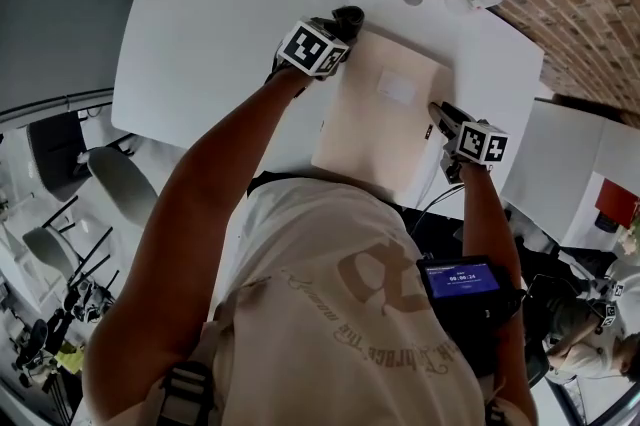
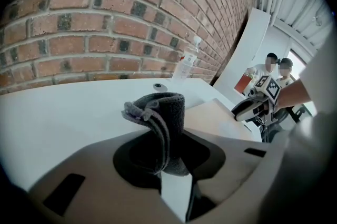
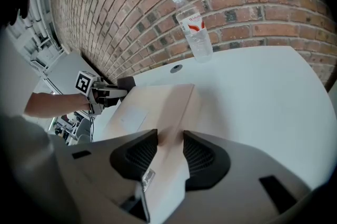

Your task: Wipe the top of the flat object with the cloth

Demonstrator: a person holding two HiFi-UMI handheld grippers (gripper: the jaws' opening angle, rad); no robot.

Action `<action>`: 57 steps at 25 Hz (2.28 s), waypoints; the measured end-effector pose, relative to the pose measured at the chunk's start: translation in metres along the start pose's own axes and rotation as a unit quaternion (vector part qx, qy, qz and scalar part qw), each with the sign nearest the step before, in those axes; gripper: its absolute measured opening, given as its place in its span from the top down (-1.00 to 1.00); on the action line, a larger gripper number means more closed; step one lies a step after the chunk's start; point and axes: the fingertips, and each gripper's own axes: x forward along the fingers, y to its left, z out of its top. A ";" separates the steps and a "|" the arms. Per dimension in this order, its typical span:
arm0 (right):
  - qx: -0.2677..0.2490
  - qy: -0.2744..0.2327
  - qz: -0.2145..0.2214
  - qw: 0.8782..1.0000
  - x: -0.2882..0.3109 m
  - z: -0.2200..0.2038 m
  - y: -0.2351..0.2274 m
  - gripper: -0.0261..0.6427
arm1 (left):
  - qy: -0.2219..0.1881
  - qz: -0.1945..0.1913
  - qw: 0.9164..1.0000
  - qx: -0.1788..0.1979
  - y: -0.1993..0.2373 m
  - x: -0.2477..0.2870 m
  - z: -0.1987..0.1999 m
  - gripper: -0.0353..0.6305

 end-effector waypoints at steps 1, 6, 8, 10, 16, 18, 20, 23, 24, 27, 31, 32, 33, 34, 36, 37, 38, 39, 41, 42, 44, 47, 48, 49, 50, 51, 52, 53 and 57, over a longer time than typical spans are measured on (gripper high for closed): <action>0.001 -0.001 0.000 1.000 0.000 0.000 0.000 0.42 | 0.002 -0.004 1.000 -0.002 -0.002 -0.002 -0.003 0.58; 0.002 -0.002 0.000 1.000 0.000 0.000 0.001 0.42 | 0.006 -0.021 1.000 -0.023 -0.014 -0.012 -0.022 0.58; 0.002 -0.002 -0.001 1.000 0.000 0.000 0.001 0.42 | 0.009 -0.025 0.999 -0.031 -0.020 -0.016 -0.031 0.58; 0.002 -0.002 -0.001 1.000 0.001 0.001 0.000 0.42 | 0.013 -0.031 0.999 -0.040 -0.026 -0.020 -0.039 0.58; 0.005 -0.007 0.002 1.000 0.000 0.001 0.000 0.43 | 0.020 -0.048 0.997 -0.065 -0.046 -0.036 -0.066 0.58; 0.006 -0.008 0.002 1.000 0.000 0.001 -0.001 0.43 | 0.021 -0.051 0.996 -0.071 -0.051 -0.039 -0.074 0.58; 0.006 -0.010 0.003 1.000 0.000 0.001 -0.001 0.43 | 0.023 -0.052 0.996 -0.074 -0.055 -0.043 -0.081 0.58; 0.006 -0.012 0.003 1.000 0.000 0.001 -0.001 0.43 | 0.027 -0.052 0.995 -0.075 -0.062 -0.048 -0.091 0.58; 0.006 -0.013 0.003 1.000 0.000 0.001 -0.001 0.43 | 0.027 -0.051 0.996 -0.075 -0.064 -0.050 -0.094 0.58; 0.004 -0.015 0.006 1.000 0.000 0.001 -0.002 0.43 | 0.026 -0.045 0.996 -0.078 -0.072 -0.054 -0.104 0.58; 0.006 -0.019 0.010 1.000 0.000 0.002 -0.004 0.43 | 0.026 -0.040 0.996 -0.075 -0.083 -0.062 -0.119 0.58; 0.006 -0.019 0.011 1.000 0.000 0.001 -0.004 0.43 | 0.028 -0.041 0.996 -0.073 -0.086 -0.064 -0.123 0.58; 0.005 -0.019 0.011 1.000 0.000 0.001 -0.004 0.43 | 0.030 -0.042 0.996 -0.072 -0.090 -0.067 -0.127 0.58; 0.003 -0.020 0.011 1.000 -0.001 0.002 -0.004 0.43 | 0.032 -0.044 0.996 -0.070 -0.093 -0.069 -0.132 0.58; 0.000 -0.019 0.011 1.000 0.000 0.002 -0.004 0.43 | 0.038 -0.047 0.996 -0.070 -0.099 -0.074 -0.141 0.58; -0.001 -0.019 0.012 1.000 0.000 0.001 -0.003 0.43 | 0.040 -0.047 0.996 -0.070 -0.103 -0.076 -0.145 0.58; -0.001 -0.020 0.013 1.000 0.000 0.001 -0.003 0.43 | 0.041 -0.045 0.996 -0.069 -0.105 -0.079 -0.149 0.58; -0.001 -0.020 0.013 1.000 0.000 0.001 -0.003 0.43 | 0.040 -0.042 0.996 -0.069 -0.108 -0.082 -0.153 0.58; -0.002 -0.022 0.014 1.000 0.000 0.001 -0.002 0.43 | 0.035 -0.034 0.996 -0.072 -0.114 -0.087 -0.159 0.58; -0.002 -0.023 0.014 1.000 0.000 0.002 -0.003 0.43 | 0.032 -0.030 0.996 -0.073 -0.116 -0.090 -0.161 0.58; -0.004 -0.025 0.013 1.000 -0.001 0.003 -0.003 0.43 | 0.030 -0.026 0.996 -0.074 -0.122 -0.094 -0.168 0.58; -0.008 -0.026 0.015 1.000 0.001 0.003 -0.001 0.43 | 0.035 -0.018 0.997 -0.073 -0.132 -0.102 -0.183 0.58; -0.010 -0.026 0.015 1.000 0.002 0.003 -0.001 0.43 | 0.037 -0.015 0.996 -0.075 -0.135 -0.105 -0.188 0.58; -0.011 -0.026 0.015 0.999 0.002 0.002 -0.001 0.43 | 0.038 -0.012 0.996 -0.079 -0.138 -0.107 -0.193 0.58; -0.013 -0.027 0.016 0.999 0.002 0.002 -0.001 0.43 | 0.039 -0.009 0.996 -0.083 -0.141 -0.108 -0.198 0.58; -0.014 -0.028 0.016 0.999 0.001 0.002 -0.001 0.43 | 0.039 -0.004 0.995 -0.087 -0.144 -0.110 -0.201 0.58; -0.015 -0.029 0.016 0.999 0.001 0.002 -0.002 0.43 | 0.038 0.002 0.995 -0.090 -0.146 -0.111 -0.204 0.58; -0.016 -0.031 0.017 0.999 0.000 0.003 -0.002 0.43 | 0.036 0.007 0.995 -0.094 -0.148 -0.113 -0.207 0.58; -0.023 -0.036 0.017 0.999 -0.001 0.004 -0.002 0.43 | 0.033 0.027 0.994 -0.101 -0.157 -0.116 -0.214 0.58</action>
